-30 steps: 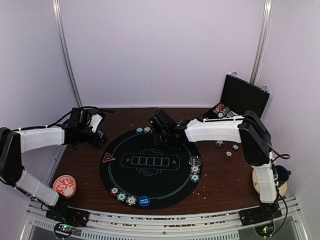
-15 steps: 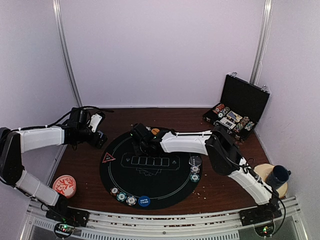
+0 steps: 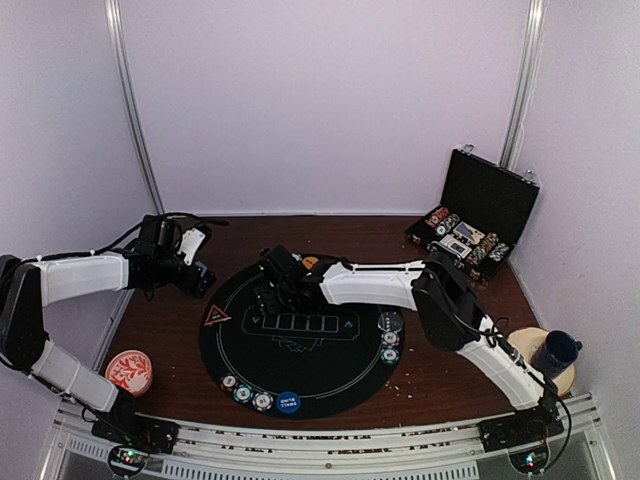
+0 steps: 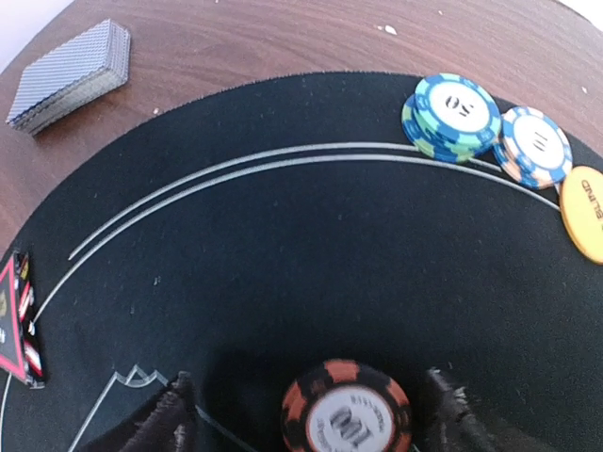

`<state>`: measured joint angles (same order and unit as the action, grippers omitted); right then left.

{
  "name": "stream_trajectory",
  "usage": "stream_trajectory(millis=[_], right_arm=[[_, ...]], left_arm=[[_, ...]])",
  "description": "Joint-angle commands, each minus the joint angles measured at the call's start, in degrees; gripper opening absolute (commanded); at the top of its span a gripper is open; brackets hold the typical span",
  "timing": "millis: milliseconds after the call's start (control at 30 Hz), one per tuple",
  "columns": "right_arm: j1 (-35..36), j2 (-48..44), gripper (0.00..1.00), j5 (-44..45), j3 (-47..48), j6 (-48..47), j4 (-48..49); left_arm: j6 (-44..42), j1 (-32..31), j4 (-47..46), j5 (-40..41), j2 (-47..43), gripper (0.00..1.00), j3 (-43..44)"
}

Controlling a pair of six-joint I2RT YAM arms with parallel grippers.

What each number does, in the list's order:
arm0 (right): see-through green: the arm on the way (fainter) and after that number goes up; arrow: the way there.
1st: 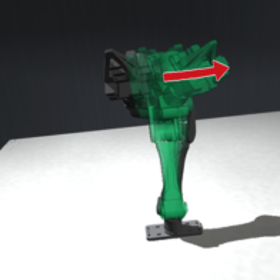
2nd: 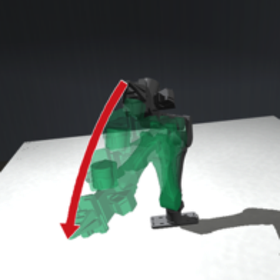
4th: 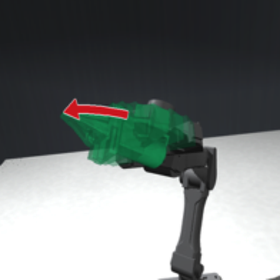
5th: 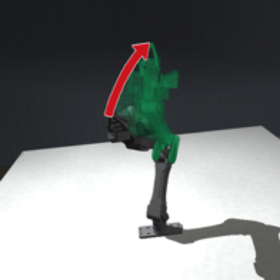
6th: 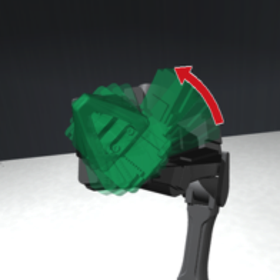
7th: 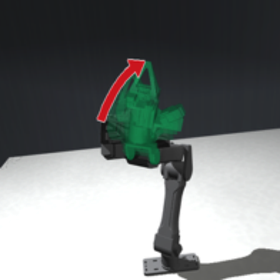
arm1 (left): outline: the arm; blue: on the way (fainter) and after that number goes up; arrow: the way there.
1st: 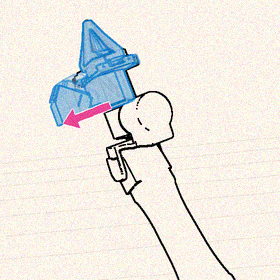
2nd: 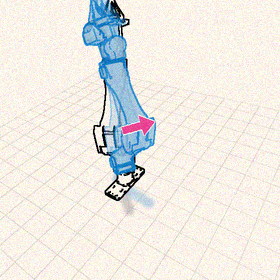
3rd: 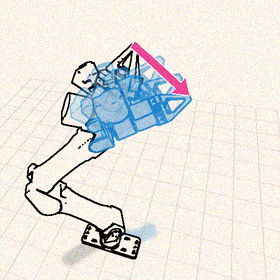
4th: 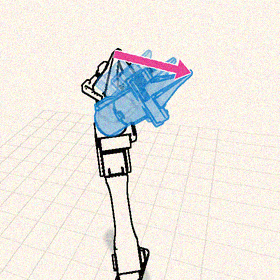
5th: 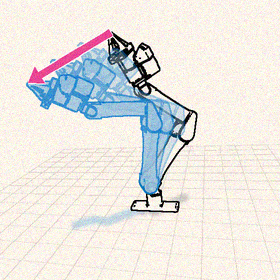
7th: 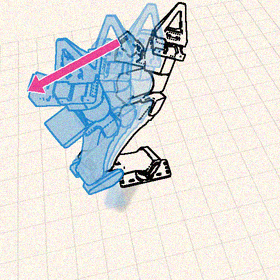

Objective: Distribute texas hold em gaming equipment
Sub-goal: Place the poker chips pile on the poker table mat, then move the poker chips pile to the big blind area.

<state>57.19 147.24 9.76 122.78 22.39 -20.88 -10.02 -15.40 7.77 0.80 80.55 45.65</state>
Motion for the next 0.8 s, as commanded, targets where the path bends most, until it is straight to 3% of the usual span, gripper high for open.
stream_trajectory(millis=[0,67,233,567,767], right_arm=[[0.1,-11.4,0.92,-0.1,-4.9,-0.8,-3.8],[0.0,-18.9,0.99,1.4,-10.8,-1.4,-3.6],[-1.4,-36.0,1.00,7.3,-29.9,-2.0,-1.4],[-4.9,-57.3,1.00,17.5,-59.6,0.6,2.4],[-5.0,-63.3,1.00,19.7,-70.3,0.9,7.8]], left_arm=[[-4.4,0.5,1.2,-7.4,-3.5,0.98,1.8],[-6.7,0.5,3.3,-13.5,-4.6,0.98,2.0],[-9.9,-0.2,9.7,-21.4,-2.9,0.98,5.7],[-11.9,-16.6,17.9,-13.6,11.8,0.98,15.6],[-9.7,-17.8,22.7,-14.1,24.5,0.98,26.9]])
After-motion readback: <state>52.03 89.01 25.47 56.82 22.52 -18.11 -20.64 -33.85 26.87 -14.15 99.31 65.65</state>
